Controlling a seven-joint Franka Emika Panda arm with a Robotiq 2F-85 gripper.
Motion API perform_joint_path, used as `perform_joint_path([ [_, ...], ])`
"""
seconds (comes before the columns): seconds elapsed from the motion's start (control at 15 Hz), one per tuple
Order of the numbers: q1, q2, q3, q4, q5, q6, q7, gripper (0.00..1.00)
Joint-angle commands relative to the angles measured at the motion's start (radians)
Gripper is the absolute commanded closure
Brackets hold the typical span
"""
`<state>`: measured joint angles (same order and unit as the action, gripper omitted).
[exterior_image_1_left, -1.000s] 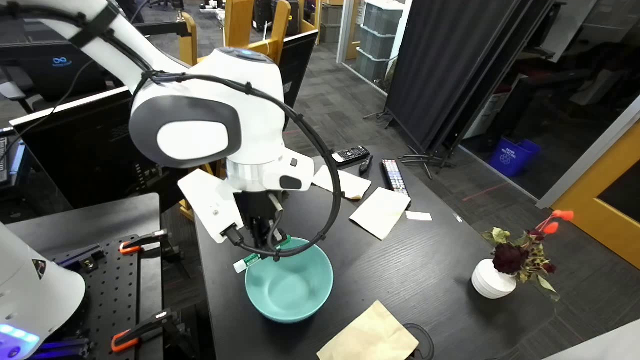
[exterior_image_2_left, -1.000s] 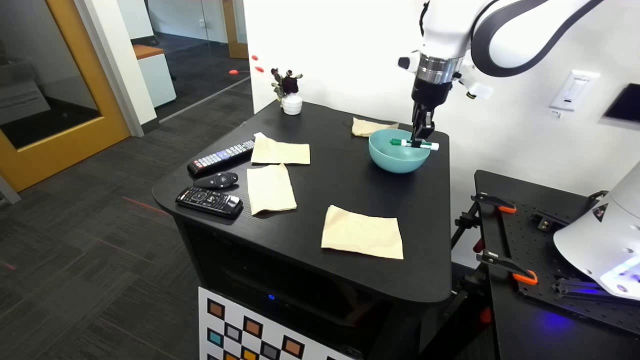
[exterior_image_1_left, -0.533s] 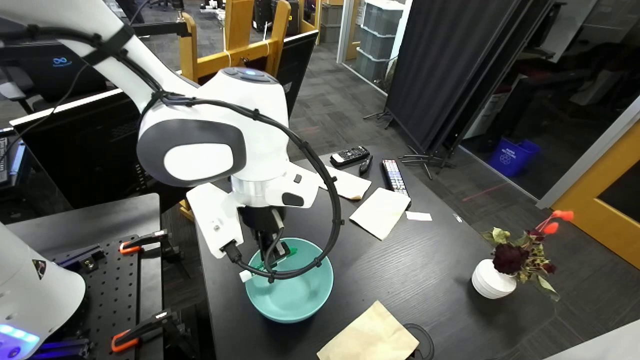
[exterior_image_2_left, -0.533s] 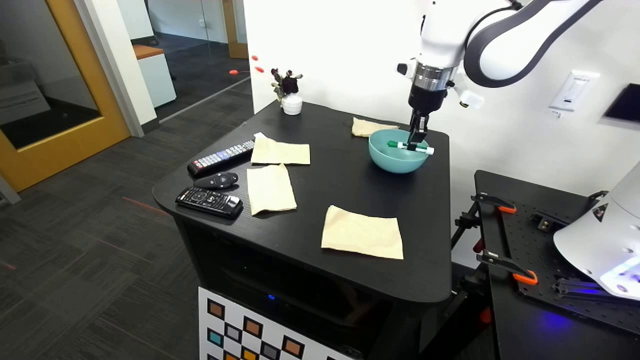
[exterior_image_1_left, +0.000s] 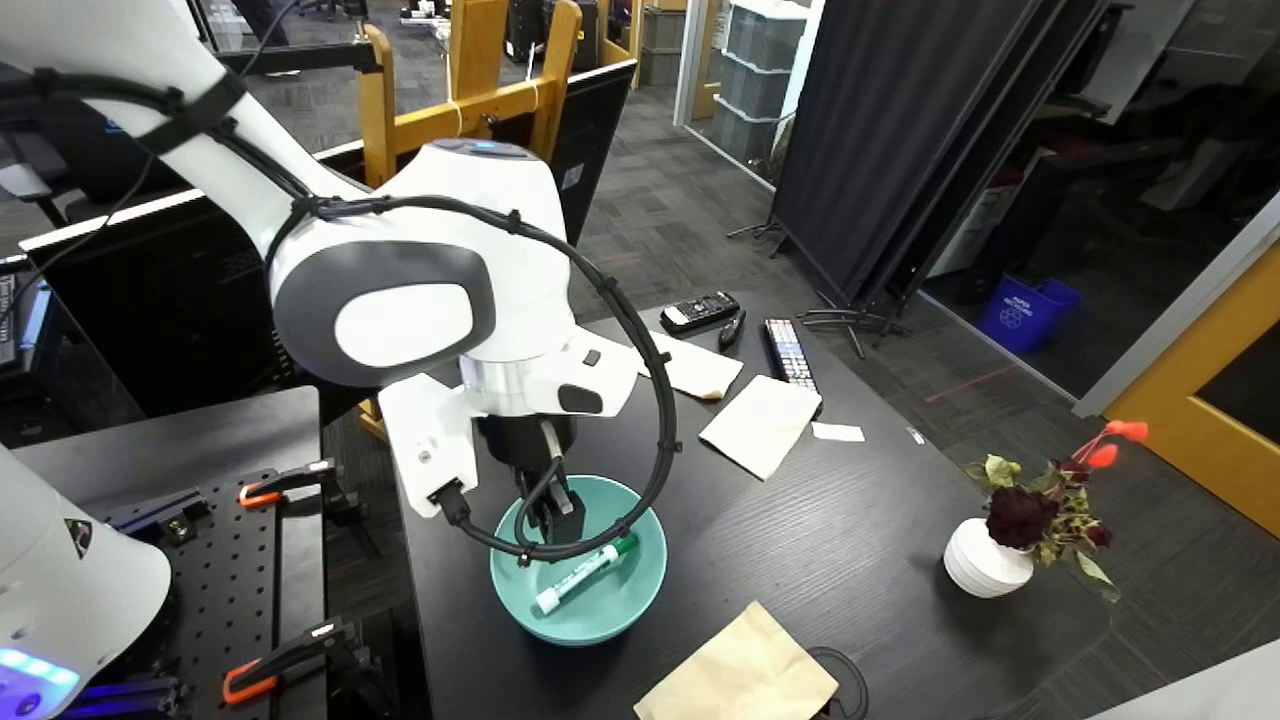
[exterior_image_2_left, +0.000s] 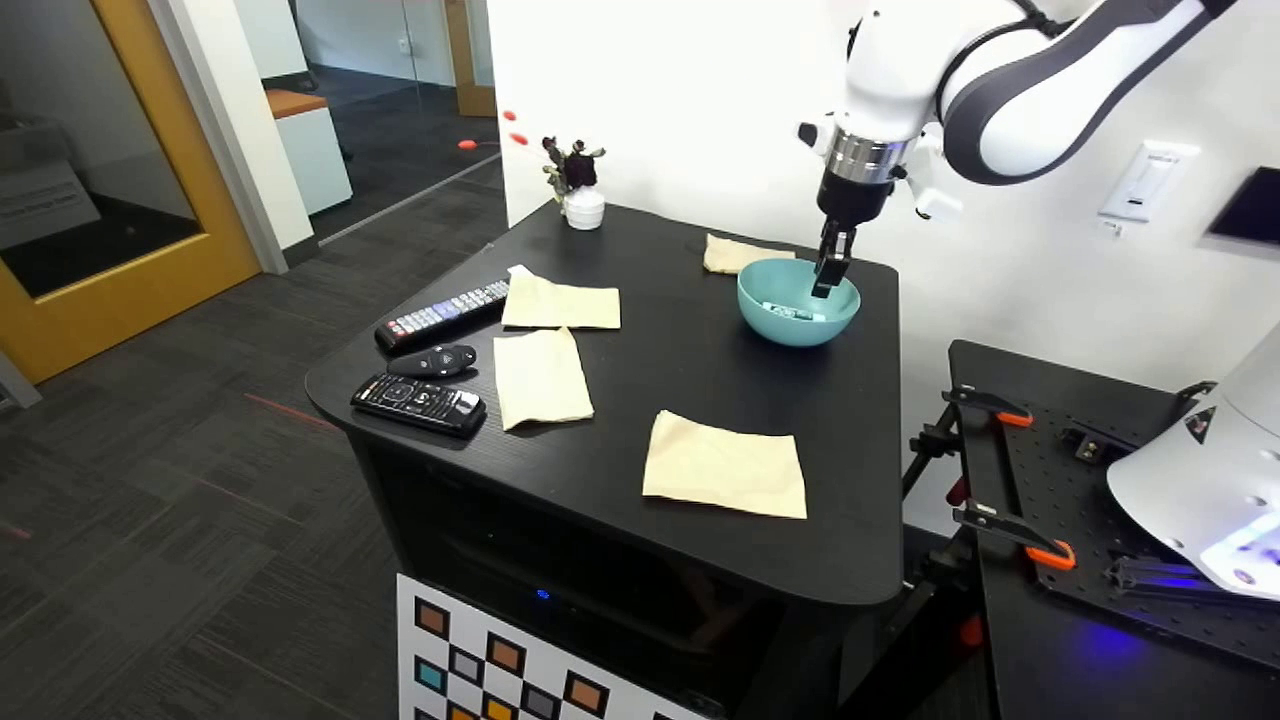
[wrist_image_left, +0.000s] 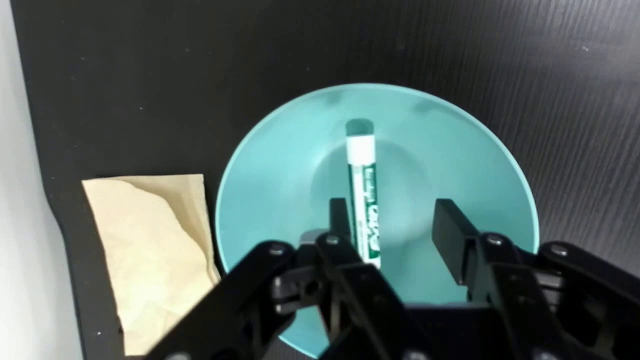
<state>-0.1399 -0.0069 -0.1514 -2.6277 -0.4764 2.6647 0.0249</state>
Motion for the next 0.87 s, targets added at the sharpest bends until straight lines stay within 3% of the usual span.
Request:
perform_joint_path([
  [0.0,-0.014,-0.054,-0.006,-0.035,-0.109,0.020,0.100,0.19],
  [0.2,-0.019,-0.082,-0.001,-0.043,-0.163,0.011,0.151,0.01],
  [0.8,-0.020,-0.089,0.016,-0.031,-0.150,-0.002,0.134,0.00],
])
